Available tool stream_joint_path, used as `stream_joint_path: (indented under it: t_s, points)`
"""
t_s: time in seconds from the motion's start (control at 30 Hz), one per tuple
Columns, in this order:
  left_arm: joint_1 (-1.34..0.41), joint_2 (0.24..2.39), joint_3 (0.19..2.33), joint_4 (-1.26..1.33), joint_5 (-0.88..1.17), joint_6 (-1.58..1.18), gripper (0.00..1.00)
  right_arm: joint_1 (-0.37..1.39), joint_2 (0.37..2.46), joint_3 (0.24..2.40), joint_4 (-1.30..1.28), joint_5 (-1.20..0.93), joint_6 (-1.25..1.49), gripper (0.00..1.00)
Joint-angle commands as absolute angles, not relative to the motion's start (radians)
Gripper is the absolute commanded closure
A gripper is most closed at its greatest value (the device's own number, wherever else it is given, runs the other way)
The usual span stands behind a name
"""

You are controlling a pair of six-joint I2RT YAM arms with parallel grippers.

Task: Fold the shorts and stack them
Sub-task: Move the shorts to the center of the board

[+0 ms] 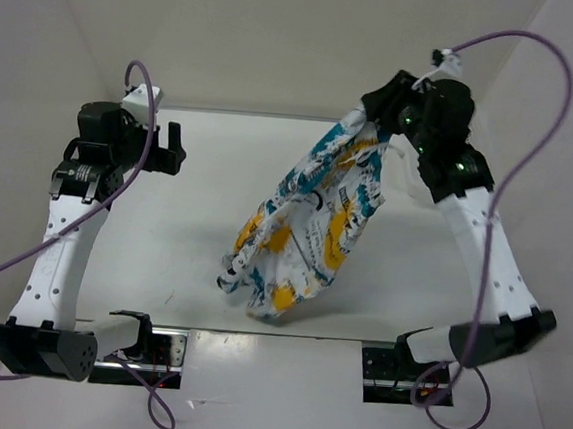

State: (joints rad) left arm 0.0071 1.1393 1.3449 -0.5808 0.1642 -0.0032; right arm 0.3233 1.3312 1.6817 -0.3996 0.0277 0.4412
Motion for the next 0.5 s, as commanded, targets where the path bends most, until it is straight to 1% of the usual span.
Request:
stream_joint_path:
  t_s: [0.0,0.03,0.07,0.1,0.13,0.17,0.23,0.33,0.43,0.47]
  points:
    - [-0.021,1.216,1.364,-0.693,0.141,0.000,0.01,0.232,1.506,1.621,-0.533,-0.151,0.500,0.39]
    - [-0.058,1.229,1.355,-0.721,0.141,0.000,0.01,0.221,1.523,1.621,-0.558,-0.178,0.500,0.27]
    - [-0.077,1.229,1.326,-0.745,0.130,0.000,0.01,0.221,1.523,1.621,-0.575,-0.178,0.500,0.20]
    - [-0.098,1.229,1.300,-0.788,0.130,0.000,0.01,0.221,1.523,1.600,-0.575,-0.169,0.500,0.07]
    - [-0.142,1.220,1.270,-0.807,0.140,0.000,0.01,0.221,1.482,1.574,-0.566,-0.149,0.491,0.01]
    - [-0.164,1.195,1.211,-0.827,0.150,0.000,0.01,0.221,1.453,1.509,-0.557,-0.128,0.491,0.00]
    - [-0.205,1.184,1.151,-0.853,0.173,0.000,0.01,0.221,1.381,1.442,-0.548,-0.075,0.491,0.00]
    - [-0.241,1.175,1.034,-0.867,0.182,0.000,0.01,0.221,1.358,1.332,-0.589,-0.040,0.500,0.00]
    - [-0.299,1.186,0.991,-0.876,0.231,0.000,0.01,0.221,1.348,1.212,-0.627,0.003,0.535,0.00]
    - [-0.322,1.198,0.970,-0.876,0.232,0.000,0.01,0.221,1.329,1.139,-0.627,0.018,0.546,0.00]
